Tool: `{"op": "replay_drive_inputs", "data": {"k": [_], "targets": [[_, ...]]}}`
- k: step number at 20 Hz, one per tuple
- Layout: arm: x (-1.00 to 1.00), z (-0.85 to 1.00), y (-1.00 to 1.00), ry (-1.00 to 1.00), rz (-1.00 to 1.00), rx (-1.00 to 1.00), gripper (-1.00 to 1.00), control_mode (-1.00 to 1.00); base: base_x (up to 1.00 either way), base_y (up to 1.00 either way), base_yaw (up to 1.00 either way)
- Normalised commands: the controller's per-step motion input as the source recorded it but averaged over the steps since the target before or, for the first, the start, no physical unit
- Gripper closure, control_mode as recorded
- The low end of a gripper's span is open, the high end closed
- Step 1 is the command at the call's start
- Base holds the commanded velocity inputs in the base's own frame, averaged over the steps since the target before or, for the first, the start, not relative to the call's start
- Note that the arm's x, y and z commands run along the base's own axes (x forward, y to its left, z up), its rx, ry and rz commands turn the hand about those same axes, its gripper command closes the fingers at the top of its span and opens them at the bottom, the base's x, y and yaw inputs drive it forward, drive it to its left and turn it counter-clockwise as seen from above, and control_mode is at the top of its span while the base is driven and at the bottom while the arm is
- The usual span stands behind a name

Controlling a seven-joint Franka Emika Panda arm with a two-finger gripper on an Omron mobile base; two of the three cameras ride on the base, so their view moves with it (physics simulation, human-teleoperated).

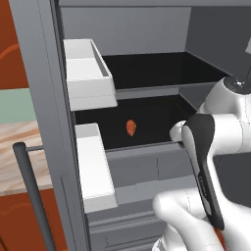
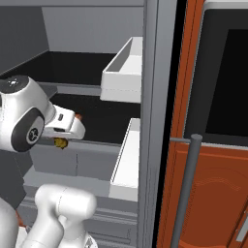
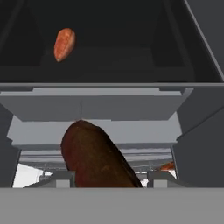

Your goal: Gather the sweet potatos from the fridge and place them on a tray on the dining counter. Then gather the steaks from the fridge and place them on the other tray.

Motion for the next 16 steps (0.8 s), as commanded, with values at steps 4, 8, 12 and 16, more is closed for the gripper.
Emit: {"op": "replay_drive_inputs", "data": {"k": [4, 8, 12, 16], "targets": [[-0.58, 0.07, 0.0, 0.0, 0.0, 0.0, 1.0, -1.0, 0.0, 0.0, 0.0], [-0.43, 0.24, 0.0, 0.0, 0.0, 0.0, 1.0, -1.0, 0.0, 0.0, 0.0], [-0.45, 0.25, 0.0, 0.0, 0.0, 0.0, 1.0, -1.0, 0.0, 0.0, 0.0], [-0.44, 0.22, 0.0, -0.01, 0.0, 0.0, 1.0, -1.0, 0.0, 0.0, 0.0]]}}
